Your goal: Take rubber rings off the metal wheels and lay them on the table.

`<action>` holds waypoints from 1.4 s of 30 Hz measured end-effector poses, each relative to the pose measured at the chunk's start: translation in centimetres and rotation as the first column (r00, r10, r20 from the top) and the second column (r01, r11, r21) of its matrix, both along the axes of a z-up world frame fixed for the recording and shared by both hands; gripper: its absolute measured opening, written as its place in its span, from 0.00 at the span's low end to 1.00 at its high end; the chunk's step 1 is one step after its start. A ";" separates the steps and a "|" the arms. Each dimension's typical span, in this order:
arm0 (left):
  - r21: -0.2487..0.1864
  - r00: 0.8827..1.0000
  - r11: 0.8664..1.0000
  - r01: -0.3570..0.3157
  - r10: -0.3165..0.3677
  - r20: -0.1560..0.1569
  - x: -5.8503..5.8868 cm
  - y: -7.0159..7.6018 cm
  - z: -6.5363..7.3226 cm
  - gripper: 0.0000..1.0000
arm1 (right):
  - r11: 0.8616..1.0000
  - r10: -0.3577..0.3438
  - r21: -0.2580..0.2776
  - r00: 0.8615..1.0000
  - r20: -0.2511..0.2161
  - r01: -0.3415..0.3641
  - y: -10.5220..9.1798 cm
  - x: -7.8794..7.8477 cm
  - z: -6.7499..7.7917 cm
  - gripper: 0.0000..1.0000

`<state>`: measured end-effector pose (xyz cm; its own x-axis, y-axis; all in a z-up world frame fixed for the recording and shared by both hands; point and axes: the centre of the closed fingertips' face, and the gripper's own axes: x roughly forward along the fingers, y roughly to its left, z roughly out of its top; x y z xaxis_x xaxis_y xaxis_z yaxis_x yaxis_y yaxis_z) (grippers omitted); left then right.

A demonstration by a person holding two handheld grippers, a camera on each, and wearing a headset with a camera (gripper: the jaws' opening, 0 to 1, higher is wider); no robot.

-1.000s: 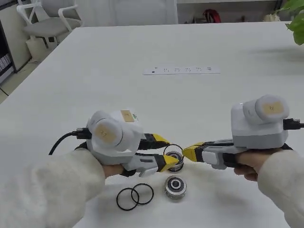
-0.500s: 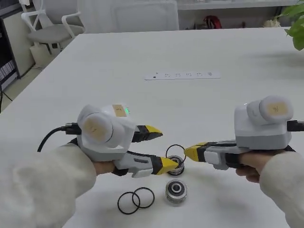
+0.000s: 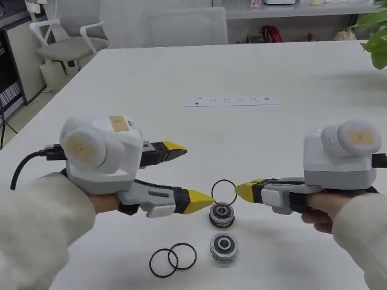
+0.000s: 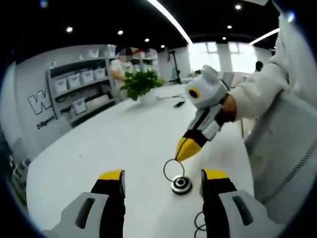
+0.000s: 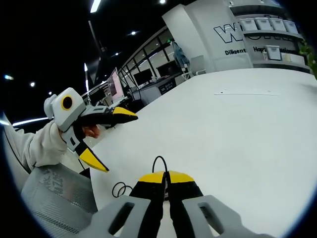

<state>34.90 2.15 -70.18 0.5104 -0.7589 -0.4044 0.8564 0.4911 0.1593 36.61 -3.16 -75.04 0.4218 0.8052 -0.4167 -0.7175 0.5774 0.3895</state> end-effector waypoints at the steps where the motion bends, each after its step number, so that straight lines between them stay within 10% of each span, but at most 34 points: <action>1: 0.000 1.000 1.000 -0.001 0.001 0.000 -0.1 0.1 0.0 0.65 | 1.000 0.000 0.001 1.000 0.000 0.000 0.0 0.0 0.0 0.00; 22: -0.044 0.994 0.993 -0.109 0.108 -0.032 -1.6 6.1 0.7 0.84 | 0.998 0.049 0.029 0.999 0.000 -0.049 1.9 -1.2 1.1 0.00; 42: -0.017 0.989 0.999 -0.052 0.049 -0.141 -3.8 5.5 -1.9 1.00 | 0.990 0.138 0.008 0.990 -0.024 -0.138 3.6 -3.3 0.5 0.00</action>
<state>31.08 7.64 -72.06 0.4875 -0.7426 -0.4592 0.8437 0.5360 0.0290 33.27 0.42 -74.55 0.2957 0.8579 -0.4203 -0.7804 0.4707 0.4117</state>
